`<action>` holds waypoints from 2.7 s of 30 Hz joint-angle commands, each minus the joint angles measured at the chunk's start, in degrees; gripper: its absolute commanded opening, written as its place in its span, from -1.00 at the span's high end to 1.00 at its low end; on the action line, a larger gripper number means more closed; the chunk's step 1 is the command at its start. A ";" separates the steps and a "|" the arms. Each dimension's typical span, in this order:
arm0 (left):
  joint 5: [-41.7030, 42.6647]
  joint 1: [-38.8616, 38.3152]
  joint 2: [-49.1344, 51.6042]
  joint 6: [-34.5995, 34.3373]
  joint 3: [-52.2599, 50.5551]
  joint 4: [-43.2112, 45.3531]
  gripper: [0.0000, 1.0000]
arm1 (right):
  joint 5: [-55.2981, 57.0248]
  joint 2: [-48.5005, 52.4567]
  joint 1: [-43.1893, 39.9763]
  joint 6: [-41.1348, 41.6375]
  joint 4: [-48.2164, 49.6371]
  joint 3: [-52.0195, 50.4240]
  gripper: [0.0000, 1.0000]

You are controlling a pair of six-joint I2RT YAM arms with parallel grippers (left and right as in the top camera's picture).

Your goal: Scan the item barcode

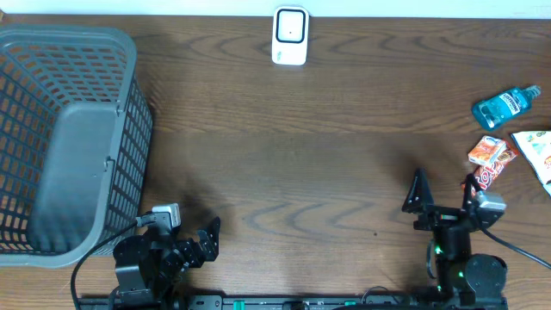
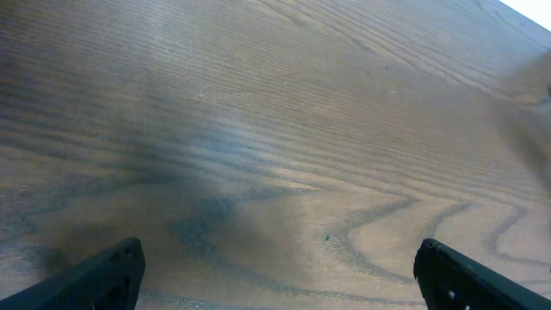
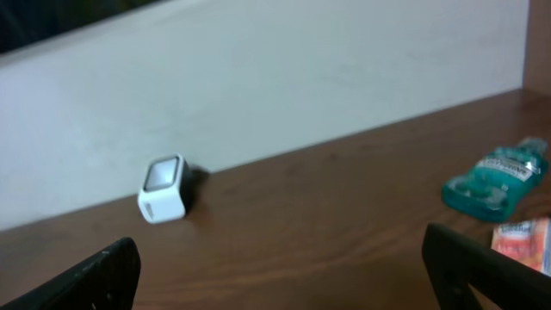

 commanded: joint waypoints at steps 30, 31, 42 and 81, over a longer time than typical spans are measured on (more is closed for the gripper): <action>0.70 0.31 -0.35 -0.55 -0.07 -0.35 -1.00 | 3.02 -0.55 1.09 -0.96 6.51 -10.73 -0.99; 0.70 0.31 -0.35 -0.55 -0.07 -0.35 -1.00 | 3.02 -0.55 1.09 -0.96 6.51 -10.73 -0.99; 0.70 0.31 -0.35 -0.55 -0.07 -0.35 -1.00 | 3.02 -0.55 1.09 -0.96 6.51 -10.73 -0.99; -0.70 -5.97 -0.48 13.97 -9.79 54.29 -1.00 | 3.02 -0.55 1.09 -0.96 6.51 -10.73 -0.99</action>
